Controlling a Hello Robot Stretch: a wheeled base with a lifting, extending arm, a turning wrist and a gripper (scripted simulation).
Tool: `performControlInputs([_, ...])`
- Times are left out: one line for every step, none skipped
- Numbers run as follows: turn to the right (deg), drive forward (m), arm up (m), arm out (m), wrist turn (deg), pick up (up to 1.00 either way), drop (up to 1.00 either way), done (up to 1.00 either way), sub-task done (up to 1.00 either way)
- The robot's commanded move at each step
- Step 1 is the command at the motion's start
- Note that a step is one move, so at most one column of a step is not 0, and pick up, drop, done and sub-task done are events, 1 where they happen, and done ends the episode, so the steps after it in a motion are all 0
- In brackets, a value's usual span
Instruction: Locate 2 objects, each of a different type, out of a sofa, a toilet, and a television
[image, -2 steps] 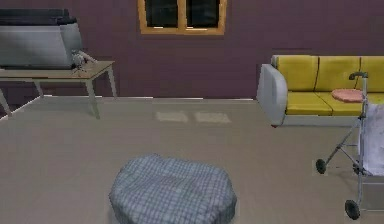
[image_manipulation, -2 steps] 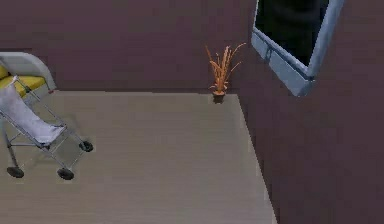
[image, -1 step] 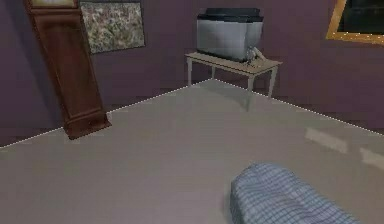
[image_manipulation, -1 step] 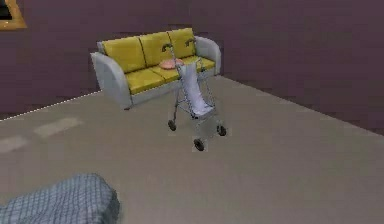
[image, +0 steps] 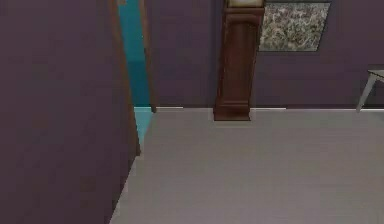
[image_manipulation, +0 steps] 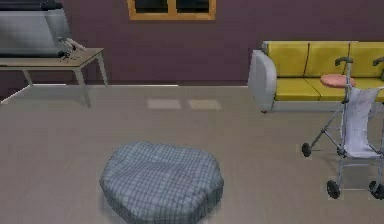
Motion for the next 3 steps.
performControlInputs([0.0, 0.55, 0.0, 0.0, 0.0, 0.0, 0.0, 0.0, 0.0])
performControlInputs([45.0, 0.0, 0.0, 0.0, 0.0, 0.0, 0.0, 0.0, 0.0])
performControlInputs([3.0, 0.0, 0.0, 0.0, 0.0, 0.0, 0.0, 0.0, 0.0])
